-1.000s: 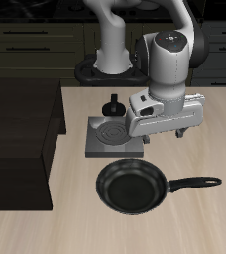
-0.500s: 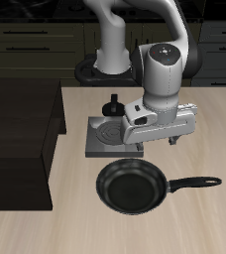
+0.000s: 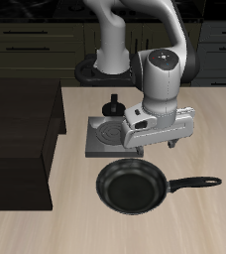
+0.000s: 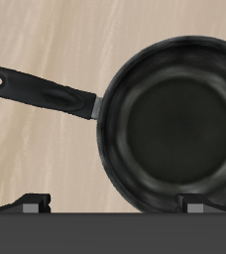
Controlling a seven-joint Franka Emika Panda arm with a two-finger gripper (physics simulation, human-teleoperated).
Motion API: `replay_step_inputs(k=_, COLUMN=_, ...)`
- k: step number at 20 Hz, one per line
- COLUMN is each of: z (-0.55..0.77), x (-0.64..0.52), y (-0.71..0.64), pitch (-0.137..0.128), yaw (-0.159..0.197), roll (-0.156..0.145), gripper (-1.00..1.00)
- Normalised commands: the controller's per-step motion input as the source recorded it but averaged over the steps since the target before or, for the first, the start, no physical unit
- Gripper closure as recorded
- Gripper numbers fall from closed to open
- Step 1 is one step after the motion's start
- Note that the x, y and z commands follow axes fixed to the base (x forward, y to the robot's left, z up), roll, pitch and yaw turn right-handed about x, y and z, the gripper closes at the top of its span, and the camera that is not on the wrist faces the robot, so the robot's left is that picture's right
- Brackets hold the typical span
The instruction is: Place the frypan on top of the shelf
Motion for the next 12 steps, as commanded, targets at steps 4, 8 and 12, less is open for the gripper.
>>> replay_step_inputs(k=4, z=-0.14, x=0.04, y=0.03, pitch=-0.01, yaw=0.038, roll=0.017, gripper=-1.0)
replay_step_inputs(k=8, z=-0.17, x=0.08, y=0.02, pitch=0.014, yaw=0.024, roll=0.011, gripper=-1.0)
replay_step_inputs(k=12, z=-0.1, x=0.06, y=0.05, pitch=0.017, yaw=-0.001, roll=0.009, gripper=-1.0)
